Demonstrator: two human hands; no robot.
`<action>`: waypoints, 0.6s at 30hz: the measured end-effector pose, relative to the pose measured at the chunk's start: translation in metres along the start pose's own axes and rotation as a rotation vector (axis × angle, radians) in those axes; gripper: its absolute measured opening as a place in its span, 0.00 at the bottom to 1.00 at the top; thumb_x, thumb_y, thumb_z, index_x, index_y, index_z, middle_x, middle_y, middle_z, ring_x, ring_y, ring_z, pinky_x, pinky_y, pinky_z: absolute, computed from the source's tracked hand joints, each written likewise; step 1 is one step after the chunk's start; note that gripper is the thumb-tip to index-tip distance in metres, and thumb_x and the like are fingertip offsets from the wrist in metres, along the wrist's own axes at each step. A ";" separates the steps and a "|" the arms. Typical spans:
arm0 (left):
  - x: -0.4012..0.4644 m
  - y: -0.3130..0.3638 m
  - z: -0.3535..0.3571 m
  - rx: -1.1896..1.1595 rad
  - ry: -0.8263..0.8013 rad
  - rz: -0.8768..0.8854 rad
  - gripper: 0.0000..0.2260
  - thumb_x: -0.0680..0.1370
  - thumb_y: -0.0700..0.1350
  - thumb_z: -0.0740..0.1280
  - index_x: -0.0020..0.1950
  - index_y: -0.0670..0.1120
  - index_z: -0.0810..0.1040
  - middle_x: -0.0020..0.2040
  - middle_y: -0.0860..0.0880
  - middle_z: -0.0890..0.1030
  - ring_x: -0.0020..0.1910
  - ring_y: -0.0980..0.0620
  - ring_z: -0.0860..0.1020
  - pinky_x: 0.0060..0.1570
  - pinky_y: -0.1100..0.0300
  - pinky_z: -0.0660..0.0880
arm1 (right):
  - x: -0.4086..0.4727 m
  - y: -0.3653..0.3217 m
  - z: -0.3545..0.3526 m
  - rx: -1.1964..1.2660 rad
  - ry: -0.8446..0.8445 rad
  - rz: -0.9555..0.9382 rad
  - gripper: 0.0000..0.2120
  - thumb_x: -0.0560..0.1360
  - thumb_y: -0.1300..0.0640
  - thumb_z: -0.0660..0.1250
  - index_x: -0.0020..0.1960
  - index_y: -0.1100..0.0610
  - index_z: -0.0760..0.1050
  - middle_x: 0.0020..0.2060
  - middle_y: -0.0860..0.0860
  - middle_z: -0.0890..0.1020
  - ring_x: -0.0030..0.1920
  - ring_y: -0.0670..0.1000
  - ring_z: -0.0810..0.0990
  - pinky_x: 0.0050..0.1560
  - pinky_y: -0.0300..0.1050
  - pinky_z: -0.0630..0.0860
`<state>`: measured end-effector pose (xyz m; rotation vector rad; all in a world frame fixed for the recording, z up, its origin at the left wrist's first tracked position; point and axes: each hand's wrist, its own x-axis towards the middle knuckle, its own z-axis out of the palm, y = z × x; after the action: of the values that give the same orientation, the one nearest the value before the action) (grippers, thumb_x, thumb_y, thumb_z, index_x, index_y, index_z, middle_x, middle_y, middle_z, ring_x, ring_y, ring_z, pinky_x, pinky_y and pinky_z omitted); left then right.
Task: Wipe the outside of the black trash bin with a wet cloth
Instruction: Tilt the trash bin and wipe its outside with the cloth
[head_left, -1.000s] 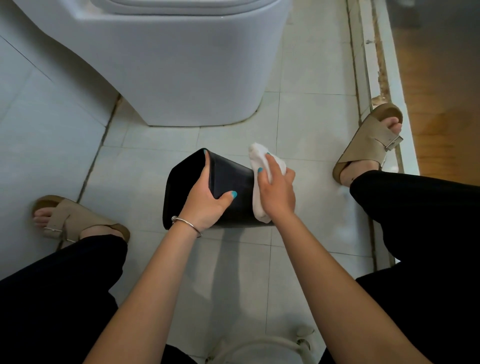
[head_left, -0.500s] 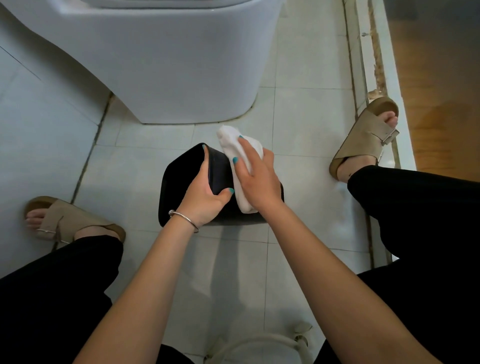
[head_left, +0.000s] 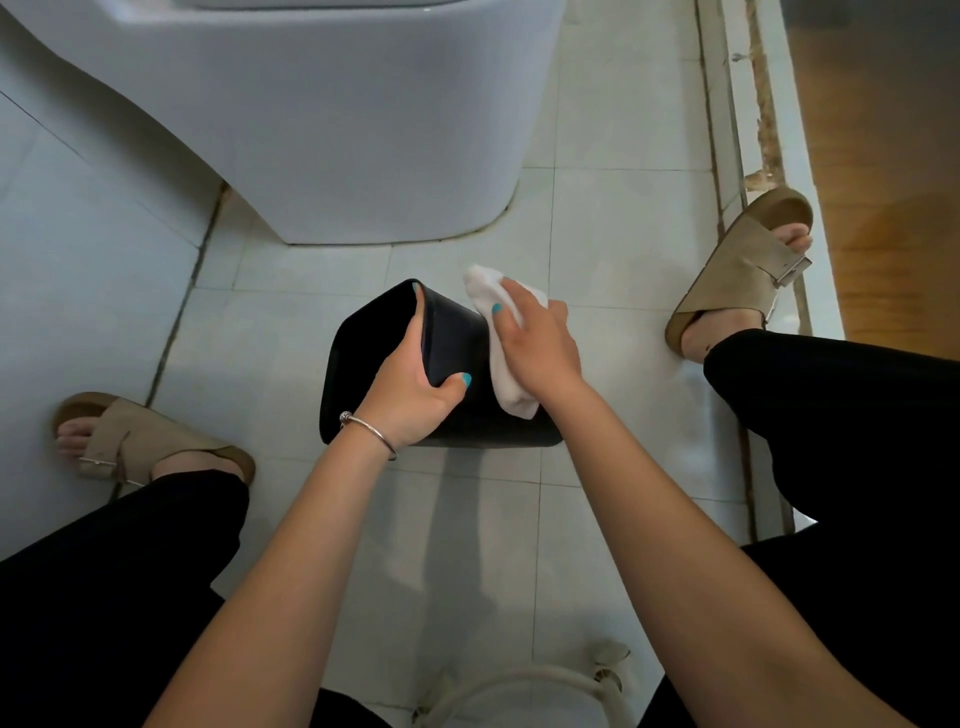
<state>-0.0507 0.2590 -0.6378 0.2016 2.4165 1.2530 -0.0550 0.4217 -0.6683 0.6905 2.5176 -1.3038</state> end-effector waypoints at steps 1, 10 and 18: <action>0.000 0.001 0.001 -0.016 -0.019 0.010 0.42 0.72 0.42 0.70 0.79 0.50 0.49 0.70 0.53 0.71 0.68 0.56 0.70 0.67 0.59 0.67 | -0.002 -0.012 0.000 0.015 -0.013 -0.057 0.21 0.81 0.45 0.53 0.74 0.37 0.61 0.67 0.54 0.64 0.55 0.60 0.76 0.55 0.51 0.72; -0.013 -0.005 -0.006 -0.034 0.072 -0.021 0.41 0.73 0.38 0.71 0.79 0.49 0.50 0.71 0.53 0.68 0.68 0.58 0.68 0.66 0.71 0.64 | 0.000 -0.002 0.005 -0.072 -0.017 -0.088 0.19 0.80 0.42 0.52 0.71 0.31 0.61 0.66 0.50 0.65 0.55 0.56 0.77 0.52 0.50 0.71; -0.014 0.006 0.002 -0.002 0.083 -0.009 0.43 0.74 0.40 0.71 0.79 0.52 0.46 0.74 0.54 0.62 0.70 0.59 0.61 0.65 0.68 0.59 | 0.012 0.045 -0.002 -0.131 0.031 0.197 0.21 0.81 0.42 0.49 0.73 0.35 0.59 0.69 0.54 0.63 0.56 0.60 0.76 0.54 0.50 0.69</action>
<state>-0.0376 0.2595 -0.6302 0.1410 2.4835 1.2837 -0.0433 0.4488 -0.7038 0.9093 2.4585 -1.0603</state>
